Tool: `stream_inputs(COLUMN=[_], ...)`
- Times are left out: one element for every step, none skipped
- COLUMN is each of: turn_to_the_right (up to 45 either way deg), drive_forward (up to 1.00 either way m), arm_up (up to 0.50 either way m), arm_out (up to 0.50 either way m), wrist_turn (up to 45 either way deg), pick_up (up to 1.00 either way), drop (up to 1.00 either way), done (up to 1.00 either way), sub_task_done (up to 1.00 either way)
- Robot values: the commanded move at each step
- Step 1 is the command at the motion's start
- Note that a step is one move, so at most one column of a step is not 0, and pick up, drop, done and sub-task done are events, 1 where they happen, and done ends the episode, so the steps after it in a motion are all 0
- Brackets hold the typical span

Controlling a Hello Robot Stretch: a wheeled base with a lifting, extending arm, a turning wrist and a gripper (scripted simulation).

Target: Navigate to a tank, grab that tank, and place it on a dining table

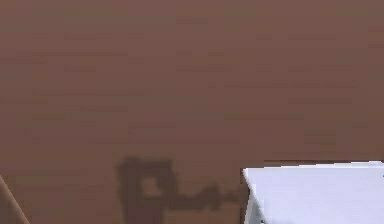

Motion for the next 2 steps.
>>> stream_inputs(turn_to_the_right=[0.0, 0.0], drive_forward=[0.0, 0.0], arm_up=[0.0, -0.02], arm_out=[0.0, 0.0], wrist_turn=[12.0, 0.0], pick_up=[0.0, 0.0], drop=[0.0, 0.0], done=[0.0, 0.0], sub_task_done=[0.0, 0.0])
